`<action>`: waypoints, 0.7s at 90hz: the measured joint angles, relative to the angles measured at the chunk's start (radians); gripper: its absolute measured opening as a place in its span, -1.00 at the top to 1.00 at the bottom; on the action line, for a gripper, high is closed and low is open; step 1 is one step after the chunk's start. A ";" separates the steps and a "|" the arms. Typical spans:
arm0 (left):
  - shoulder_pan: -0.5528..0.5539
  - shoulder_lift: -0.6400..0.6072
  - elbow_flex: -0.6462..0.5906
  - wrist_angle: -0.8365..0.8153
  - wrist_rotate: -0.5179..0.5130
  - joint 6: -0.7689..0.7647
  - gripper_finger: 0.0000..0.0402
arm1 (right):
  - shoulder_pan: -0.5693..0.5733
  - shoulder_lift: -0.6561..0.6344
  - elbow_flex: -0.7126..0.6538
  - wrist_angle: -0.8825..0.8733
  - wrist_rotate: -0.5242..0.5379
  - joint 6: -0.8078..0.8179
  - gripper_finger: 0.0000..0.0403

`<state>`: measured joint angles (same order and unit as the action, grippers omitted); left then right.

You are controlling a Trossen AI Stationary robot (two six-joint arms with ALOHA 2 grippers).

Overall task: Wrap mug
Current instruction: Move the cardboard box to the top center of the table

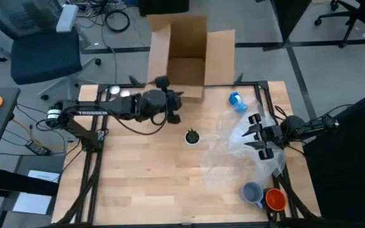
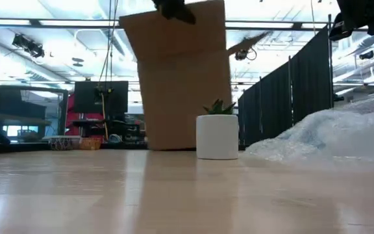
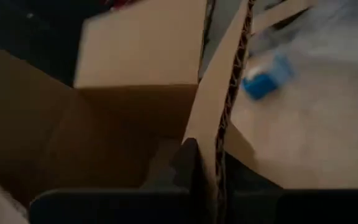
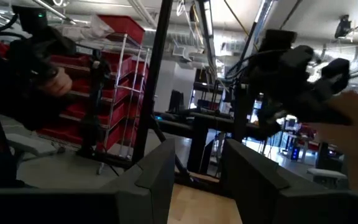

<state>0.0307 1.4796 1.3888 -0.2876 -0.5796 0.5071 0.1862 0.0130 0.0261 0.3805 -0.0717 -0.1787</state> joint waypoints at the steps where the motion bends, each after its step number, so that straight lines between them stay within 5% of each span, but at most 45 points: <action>1: -0.003 0.000 0.000 -0.003 0.002 -0.010 1.00 | 0.000 0.000 0.000 0.000 0.000 0.000 0.42; 35: -0.034 0.000 -0.002 -0.024 0.126 -0.293 0.89 | 0.000 0.000 0.000 0.000 0.000 0.000 0.42; 63: -0.040 0.000 0.004 0.015 0.124 -0.268 0.80 | 0.000 0.000 0.000 0.000 0.000 0.000 0.42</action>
<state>-0.0096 1.4799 1.3930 -0.2730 -0.4554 0.2395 0.1862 0.0130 0.0261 0.3805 -0.0719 -0.1788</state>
